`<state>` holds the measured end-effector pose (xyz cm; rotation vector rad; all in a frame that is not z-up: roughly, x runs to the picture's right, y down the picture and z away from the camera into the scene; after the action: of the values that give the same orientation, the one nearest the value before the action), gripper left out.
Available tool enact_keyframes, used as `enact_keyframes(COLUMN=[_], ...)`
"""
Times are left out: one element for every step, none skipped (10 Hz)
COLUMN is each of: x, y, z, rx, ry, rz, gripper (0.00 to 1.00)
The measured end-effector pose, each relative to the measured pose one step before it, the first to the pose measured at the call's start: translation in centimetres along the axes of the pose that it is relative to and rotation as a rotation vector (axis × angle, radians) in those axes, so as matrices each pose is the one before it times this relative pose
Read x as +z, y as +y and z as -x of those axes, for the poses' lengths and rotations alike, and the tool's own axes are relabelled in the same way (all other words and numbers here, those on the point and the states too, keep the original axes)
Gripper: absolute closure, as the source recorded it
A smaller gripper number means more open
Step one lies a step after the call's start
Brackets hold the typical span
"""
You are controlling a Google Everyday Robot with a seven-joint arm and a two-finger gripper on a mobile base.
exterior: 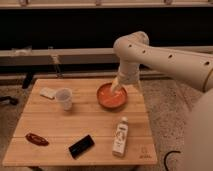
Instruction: Push the ceramic bowl across the table
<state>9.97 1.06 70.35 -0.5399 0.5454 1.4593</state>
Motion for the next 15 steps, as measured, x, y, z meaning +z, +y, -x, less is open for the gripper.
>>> enact_keyframes(x=[-0.002,0.000,0.000,0.001,-0.002,0.000,0.001,0.000,0.000,-0.023,0.451,0.353,0.024,0.070,0.019], y=[-0.001,-0.001,0.001,0.002,-0.001,0.004,-0.005,0.001,0.000,0.021,-0.053,0.226,0.192,-0.048,0.055], z=[0.001,0.000,0.000,-0.001,0.001,0.000,-0.001,0.000,0.002,0.033,0.288,0.230,0.104,0.186,0.092], rx=[-0.00001,0.00005,0.00001,-0.00008,0.00005,-0.00009,0.00007,-0.00002,0.00005,-0.00023,-0.00331,-0.00751,-0.00320,-0.00259,-0.00213], ry=[-0.00006,0.00000,-0.00002,0.00004,-0.00004,0.00002,0.00000,0.00000,-0.00002,-0.00062,0.00336,0.00149,-0.00113,-0.00220,0.00034], rz=[-0.00001,-0.00001,0.00003,0.00000,0.00000,0.00000,-0.00001,0.00000,0.00001,0.00037,-0.00257,-0.00320,0.00239,-0.00178,-0.00019], gripper=[0.20,0.20,0.20,0.20,0.20,0.20,0.20,0.20,0.20,0.20,0.20,0.20,0.20,0.20,0.20])
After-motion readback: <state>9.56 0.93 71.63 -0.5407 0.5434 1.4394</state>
